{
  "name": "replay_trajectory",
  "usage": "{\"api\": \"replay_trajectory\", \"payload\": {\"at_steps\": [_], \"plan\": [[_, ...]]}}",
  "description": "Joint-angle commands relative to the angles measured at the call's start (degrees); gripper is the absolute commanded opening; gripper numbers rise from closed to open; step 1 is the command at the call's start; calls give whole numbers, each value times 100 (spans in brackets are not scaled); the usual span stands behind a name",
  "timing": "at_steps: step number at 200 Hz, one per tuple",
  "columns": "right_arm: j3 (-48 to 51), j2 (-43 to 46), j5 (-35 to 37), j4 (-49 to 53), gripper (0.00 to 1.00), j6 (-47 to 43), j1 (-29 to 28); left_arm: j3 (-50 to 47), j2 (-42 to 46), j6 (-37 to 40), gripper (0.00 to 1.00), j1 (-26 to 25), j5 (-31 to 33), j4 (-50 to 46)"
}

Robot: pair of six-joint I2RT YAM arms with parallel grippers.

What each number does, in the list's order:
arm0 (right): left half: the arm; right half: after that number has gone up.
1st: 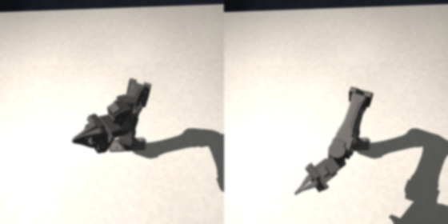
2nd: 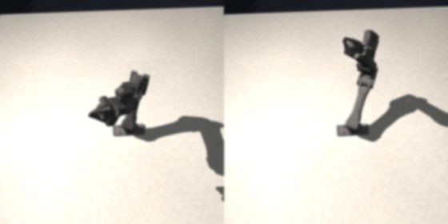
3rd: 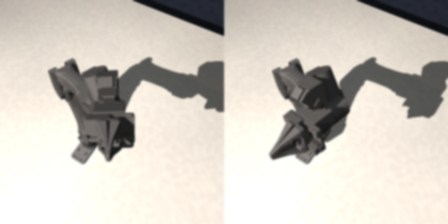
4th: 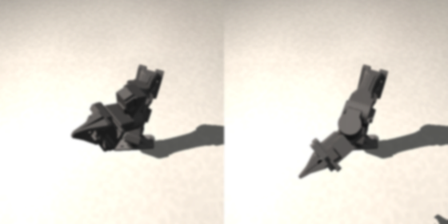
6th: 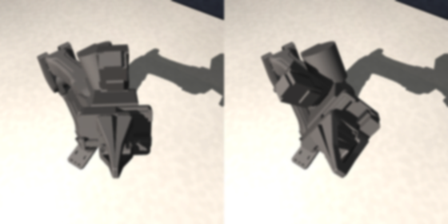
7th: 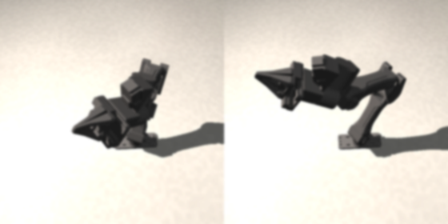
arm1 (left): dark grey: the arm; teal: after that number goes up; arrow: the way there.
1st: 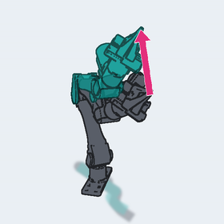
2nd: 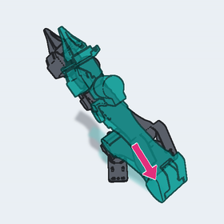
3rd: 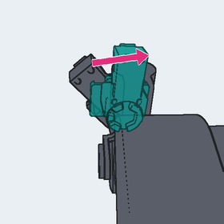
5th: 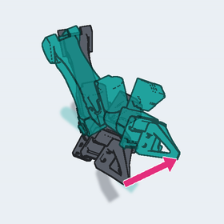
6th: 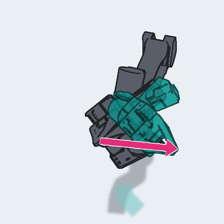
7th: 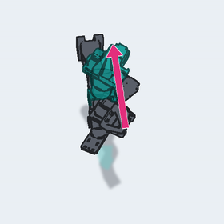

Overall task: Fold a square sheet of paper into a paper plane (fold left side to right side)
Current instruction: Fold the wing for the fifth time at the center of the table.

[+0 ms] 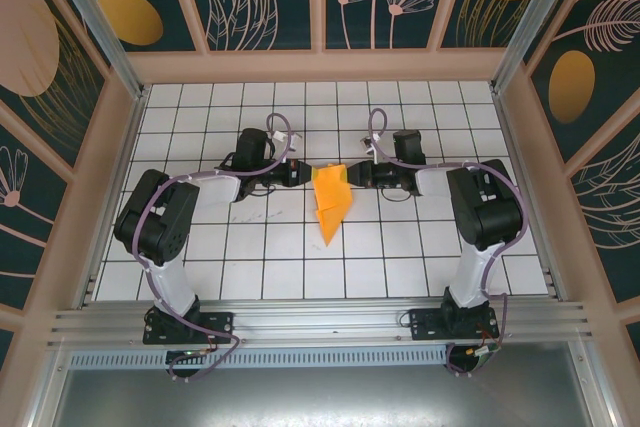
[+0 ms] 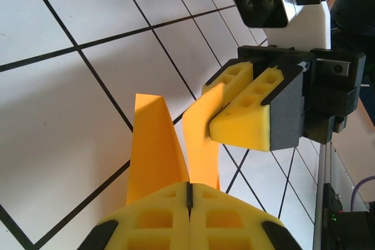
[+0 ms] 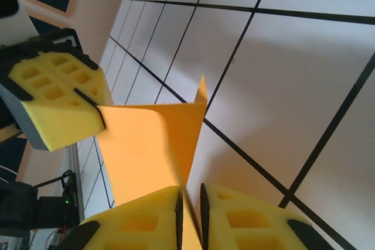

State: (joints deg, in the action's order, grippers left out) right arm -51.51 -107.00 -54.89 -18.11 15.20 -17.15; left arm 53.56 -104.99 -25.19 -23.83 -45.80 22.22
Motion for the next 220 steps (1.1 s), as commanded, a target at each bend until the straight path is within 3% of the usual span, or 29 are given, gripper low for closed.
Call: {"api": "replay_trajectory", "payload": {"at_steps": [1, 10, 44, 65, 100, 145, 220], "plan": [[-158, 196, 99, 293, 10, -290, -25, 0, -38, 288, 0, 11, 105, -137], [-167, 221, 142, 339, 7, -303, -18, 8, -45, 333, 0, 11, 141, -173], [-336, 348, 487, 974, 0, -288, -51, -34, 280, 574, 46, 10, 622, -399], [-492, 413, 744, 1523, 0, -194, -142, -54, 643, 736, 59, 5, 1068, -631], [-808, 327, 1055, 2135, 0, 153, -368, -142, 1562, 1108, 62, -129, 1940, -1270], [-1190, 197, 1404, 2526, 0, 897, -582, -335, 2254, 1393, 63, -1061, 3018, -2265], [-1637, -111, 1681, 2936, 0, 1221, -756, -231, 1878, 596, 65, -2755, 4862, -2946]]}}
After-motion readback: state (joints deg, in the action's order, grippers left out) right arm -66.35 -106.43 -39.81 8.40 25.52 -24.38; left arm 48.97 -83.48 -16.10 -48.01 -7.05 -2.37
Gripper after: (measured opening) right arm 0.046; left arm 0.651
